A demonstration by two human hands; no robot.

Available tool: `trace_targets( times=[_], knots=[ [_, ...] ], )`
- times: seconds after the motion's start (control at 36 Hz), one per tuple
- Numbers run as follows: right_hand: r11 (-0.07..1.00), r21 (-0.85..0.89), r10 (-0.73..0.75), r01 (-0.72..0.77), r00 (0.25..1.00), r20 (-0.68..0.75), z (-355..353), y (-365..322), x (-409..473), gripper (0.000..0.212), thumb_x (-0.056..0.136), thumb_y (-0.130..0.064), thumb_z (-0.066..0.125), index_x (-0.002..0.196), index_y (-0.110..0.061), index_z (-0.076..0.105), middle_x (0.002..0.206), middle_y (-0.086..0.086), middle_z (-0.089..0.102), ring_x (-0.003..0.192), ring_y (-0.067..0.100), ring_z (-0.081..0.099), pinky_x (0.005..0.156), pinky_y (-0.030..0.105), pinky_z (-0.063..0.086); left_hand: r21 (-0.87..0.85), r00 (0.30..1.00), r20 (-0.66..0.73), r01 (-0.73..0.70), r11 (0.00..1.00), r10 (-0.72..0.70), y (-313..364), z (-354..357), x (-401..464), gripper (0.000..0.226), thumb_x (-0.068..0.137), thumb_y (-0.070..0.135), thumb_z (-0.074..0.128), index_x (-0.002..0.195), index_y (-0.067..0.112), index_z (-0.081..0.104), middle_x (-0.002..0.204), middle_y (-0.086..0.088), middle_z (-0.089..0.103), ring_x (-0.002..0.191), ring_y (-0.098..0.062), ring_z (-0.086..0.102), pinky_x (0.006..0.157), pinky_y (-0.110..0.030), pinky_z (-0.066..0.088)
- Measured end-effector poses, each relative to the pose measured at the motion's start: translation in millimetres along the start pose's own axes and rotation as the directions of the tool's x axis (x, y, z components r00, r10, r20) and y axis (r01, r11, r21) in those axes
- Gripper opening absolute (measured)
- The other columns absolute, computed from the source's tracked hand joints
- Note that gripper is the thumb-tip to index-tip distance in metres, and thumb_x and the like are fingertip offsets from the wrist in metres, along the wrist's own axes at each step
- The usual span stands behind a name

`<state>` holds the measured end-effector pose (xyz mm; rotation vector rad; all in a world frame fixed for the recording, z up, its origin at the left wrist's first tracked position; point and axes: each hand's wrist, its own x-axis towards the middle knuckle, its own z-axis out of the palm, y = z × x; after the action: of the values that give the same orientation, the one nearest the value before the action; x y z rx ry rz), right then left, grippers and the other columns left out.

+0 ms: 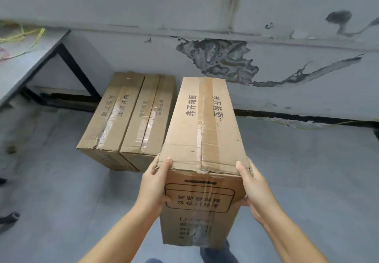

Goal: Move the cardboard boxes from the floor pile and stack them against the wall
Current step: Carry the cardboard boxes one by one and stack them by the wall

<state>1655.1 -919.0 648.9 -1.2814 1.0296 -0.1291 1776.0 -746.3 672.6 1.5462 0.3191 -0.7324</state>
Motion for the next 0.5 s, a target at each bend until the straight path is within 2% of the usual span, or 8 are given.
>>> trace_targets(
  times=[0.08, 0.17, 0.28, 0.33, 0.39, 0.44, 0.47, 0.5],
  knots=[
    [0.999, -0.039, 0.01, -0.009, 1.0, 0.011, 7.6, -14.4, 56.3, 0.044, 0.098, -0.038, 0.047, 0.141, -0.035, 0.042, 0.128, -0.012, 0.061, 0.12, 0.016, 0.057, 0.105, 0.057, 0.039, -0.018, 1.0, -0.018, 0.02, 1.0, -0.02, 5.5, 18.3, 54.2, 0.027, 0.095, 0.031, 0.053, 0.118, 0.042, 0.062, 0.094, 0.019, 0.07, 0.094, -0.014, 0.062, 0.072, -0.042, 0.048],
    [0.997, -0.073, 0.014, -0.014, 1.0, 0.01, 17.3, -16.7, 111.5, 0.041, 0.1, -0.033, 0.044, 0.141, -0.033, 0.043, 0.127, -0.011, 0.061, 0.118, 0.015, 0.057, 0.105, 0.055, 0.041, -0.034, 0.998, -0.039, 0.049, 0.998, -0.05, -2.3, 33.3, 111.9, 0.032, 0.094, 0.033, 0.054, 0.125, 0.037, 0.059, 0.104, 0.011, 0.07, 0.096, -0.017, 0.063, 0.069, -0.04, 0.046],
    [0.995, -0.076, 0.054, -0.057, 0.998, -0.041, 29.1, 10.5, 179.2, 0.041, 0.101, -0.03, 0.042, 0.141, -0.036, 0.042, 0.131, -0.012, 0.058, 0.121, 0.013, 0.054, 0.105, 0.054, 0.04, -0.032, 0.997, -0.028, 0.072, 0.997, -0.073, -30.1, 44.7, 182.0, 0.037, 0.094, 0.033, 0.054, 0.13, 0.038, 0.055, 0.109, 0.008, 0.069, 0.096, -0.015, 0.064, 0.07, -0.039, 0.047],
    [0.993, -0.065, 0.101, -0.103, 0.994, -0.041, 36.3, 33.2, 204.3, 0.04, 0.101, -0.029, 0.041, 0.14, -0.039, 0.042, 0.13, -0.014, 0.059, 0.119, 0.014, 0.054, 0.1, 0.054, 0.043, -0.018, 0.997, -0.023, 0.07, 0.997, -0.071, -50.7, 45.3, 211.0, 0.038, 0.095, 0.031, 0.054, 0.132, 0.037, 0.053, 0.113, 0.008, 0.068, 0.099, -0.013, 0.064, 0.077, -0.037, 0.049],
    [0.988, -0.056, 0.143, -0.145, 0.989, -0.037, 43.6, 57.9, 220.5, 0.04, 0.102, -0.028, 0.041, 0.138, -0.042, 0.043, 0.126, -0.016, 0.06, 0.117, 0.015, 0.056, 0.092, 0.051, 0.048, 0.015, 0.997, -0.018, 0.078, 0.997, -0.077, -70.7, 42.8, 230.4, 0.037, 0.096, 0.027, 0.052, 0.132, 0.035, 0.053, 0.115, 0.01, 0.067, 0.098, -0.005, 0.064, 0.081, -0.027, 0.052],
    [0.987, -0.062, 0.143, -0.146, 0.989, -0.047, 49.2, 83.9, 230.2, 0.042, 0.101, -0.025, 0.042, 0.139, -0.042, 0.042, 0.126, -0.015, 0.062, 0.118, 0.015, 0.057, 0.098, 0.053, 0.046, 0.062, 0.997, -0.018, 0.077, 0.995, -0.076, -89.0, 34.7, 242.2, 0.034, 0.098, 0.023, 0.049, 0.129, 0.036, 0.053, 0.113, 0.016, 0.066, 0.091, 0.008, 0.063, 0.072, -0.011, 0.049],
    [0.986, -0.069, 0.146, -0.149, 0.988, -0.053, 51.5, 95.2, 232.1, 0.043, 0.101, -0.025, 0.043, 0.14, -0.041, 0.041, 0.127, -0.014, 0.062, 0.119, 0.014, 0.057, 0.102, 0.053, 0.044, 0.069, 0.996, -0.018, 0.09, 0.994, -0.089, -96.3, 30.0, 245.5, 0.034, 0.098, 0.022, 0.048, 0.129, 0.037, 0.052, 0.113, 0.018, 0.065, 0.091, 0.01, 0.062, 0.072, -0.01, 0.049],
    [0.985, -0.072, 0.155, -0.159, 0.986, -0.059, 54.0, 104.8, 232.2, 0.044, 0.1, -0.024, 0.045, 0.141, -0.041, 0.04, 0.129, -0.013, 0.061, 0.119, 0.014, 0.057, 0.105, 0.053, 0.042, 0.068, 0.994, -0.017, 0.113, 0.991, -0.112, -102.9, 24.8, 247.9, 0.036, 0.098, 0.021, 0.048, 0.13, 0.038, 0.052, 0.115, 0.017, 0.065, 0.096, 0.007, 0.062, 0.08, -0.015, 0.05]
  ],
)
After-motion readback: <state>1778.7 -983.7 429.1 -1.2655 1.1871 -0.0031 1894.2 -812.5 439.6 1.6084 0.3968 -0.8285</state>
